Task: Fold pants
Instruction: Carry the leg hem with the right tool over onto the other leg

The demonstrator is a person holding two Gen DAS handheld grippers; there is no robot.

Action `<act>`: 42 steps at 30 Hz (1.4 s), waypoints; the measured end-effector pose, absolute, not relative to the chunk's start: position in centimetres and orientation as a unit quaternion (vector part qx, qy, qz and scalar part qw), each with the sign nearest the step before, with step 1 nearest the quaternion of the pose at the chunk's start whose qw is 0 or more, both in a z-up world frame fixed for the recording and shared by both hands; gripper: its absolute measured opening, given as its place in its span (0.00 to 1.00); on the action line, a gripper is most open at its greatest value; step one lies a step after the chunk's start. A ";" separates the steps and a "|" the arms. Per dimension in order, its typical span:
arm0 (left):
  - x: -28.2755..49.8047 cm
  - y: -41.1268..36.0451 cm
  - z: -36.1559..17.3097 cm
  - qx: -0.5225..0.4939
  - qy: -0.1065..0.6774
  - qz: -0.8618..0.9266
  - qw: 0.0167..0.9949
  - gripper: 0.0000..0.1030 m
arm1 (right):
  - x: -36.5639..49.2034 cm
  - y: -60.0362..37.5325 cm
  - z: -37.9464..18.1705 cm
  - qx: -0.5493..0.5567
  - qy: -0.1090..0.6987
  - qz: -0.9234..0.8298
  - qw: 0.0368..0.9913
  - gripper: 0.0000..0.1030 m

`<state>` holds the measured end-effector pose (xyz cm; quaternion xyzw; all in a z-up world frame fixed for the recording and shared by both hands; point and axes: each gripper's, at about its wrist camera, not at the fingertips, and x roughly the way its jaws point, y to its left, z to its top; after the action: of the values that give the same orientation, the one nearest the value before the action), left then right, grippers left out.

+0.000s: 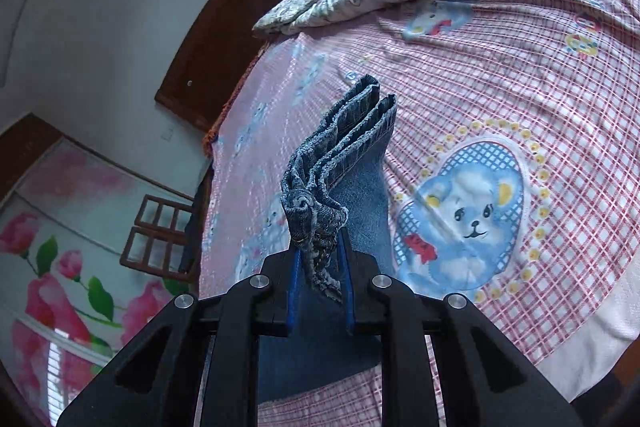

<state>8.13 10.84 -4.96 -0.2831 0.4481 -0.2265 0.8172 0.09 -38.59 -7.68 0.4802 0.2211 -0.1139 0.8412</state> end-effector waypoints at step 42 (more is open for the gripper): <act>8.6 14.4 -6.6 -0.306 0.451 -0.191 0.816 0.98 | 14.7 -8.9 -17.0 -0.097 0.410 -0.031 0.907 0.15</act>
<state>8.59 14.41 -6.65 -0.3063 0.4511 -0.1907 0.8163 14.65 -8.87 -17.05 -0.0968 0.4098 -0.0306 0.9065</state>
